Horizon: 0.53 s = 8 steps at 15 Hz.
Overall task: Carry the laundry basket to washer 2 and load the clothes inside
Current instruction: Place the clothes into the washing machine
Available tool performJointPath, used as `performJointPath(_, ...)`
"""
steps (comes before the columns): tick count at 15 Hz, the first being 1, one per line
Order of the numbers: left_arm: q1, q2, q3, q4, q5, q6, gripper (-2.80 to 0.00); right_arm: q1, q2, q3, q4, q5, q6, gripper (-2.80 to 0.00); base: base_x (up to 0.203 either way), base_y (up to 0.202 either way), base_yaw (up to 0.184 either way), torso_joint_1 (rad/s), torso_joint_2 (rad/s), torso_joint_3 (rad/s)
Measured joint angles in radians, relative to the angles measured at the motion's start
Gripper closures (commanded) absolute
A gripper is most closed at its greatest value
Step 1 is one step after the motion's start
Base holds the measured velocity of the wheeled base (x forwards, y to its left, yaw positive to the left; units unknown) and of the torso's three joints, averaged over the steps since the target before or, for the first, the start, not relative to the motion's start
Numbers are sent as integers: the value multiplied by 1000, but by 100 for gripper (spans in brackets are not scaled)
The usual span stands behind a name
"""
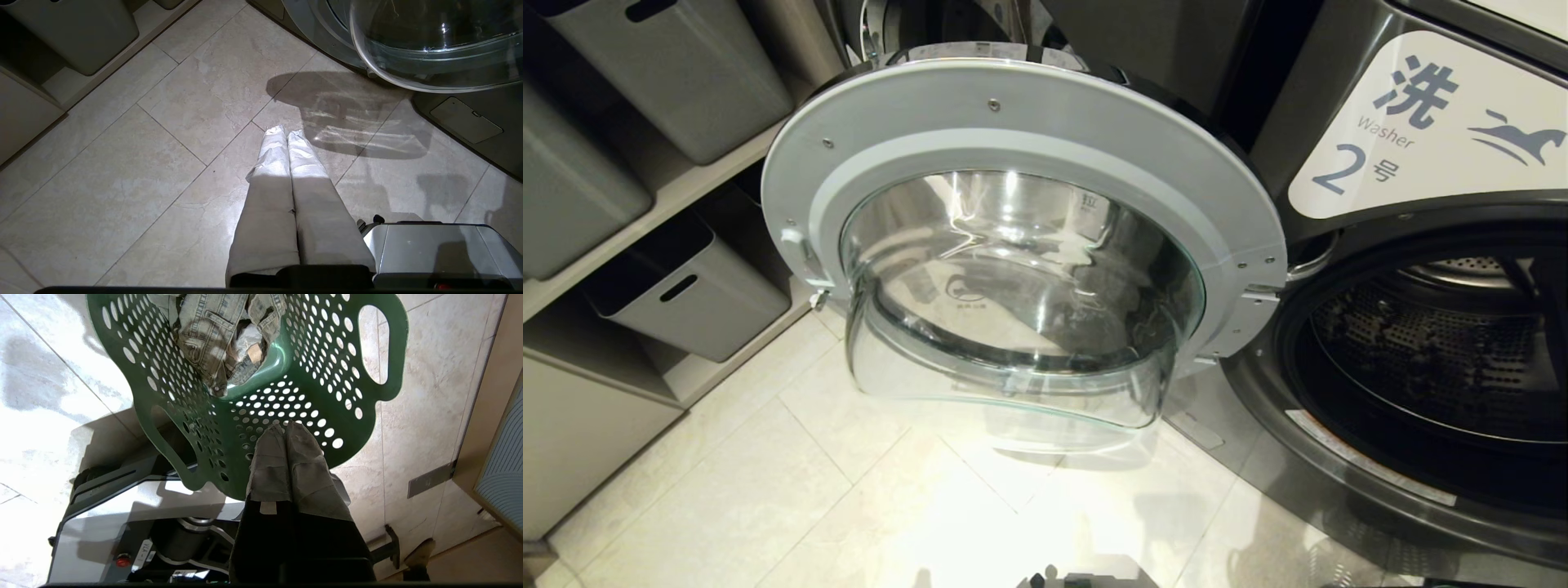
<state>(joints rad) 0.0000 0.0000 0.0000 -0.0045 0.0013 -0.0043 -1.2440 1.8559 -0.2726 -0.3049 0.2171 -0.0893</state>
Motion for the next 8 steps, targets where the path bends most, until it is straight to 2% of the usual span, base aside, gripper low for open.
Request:
performJointPath(5, 0, 0, 0, 0, 0, 0, 0, 0, -137, 55, 0, 7, -40, 0, 0, 0, 0, 0, 0, 0)
performJointPath(8, 0, 0, 0, 0, 0, 0, 0, 4, -247, 123, 3, 44, -103, 0, 0, 0, 0, 0, 0, 0)
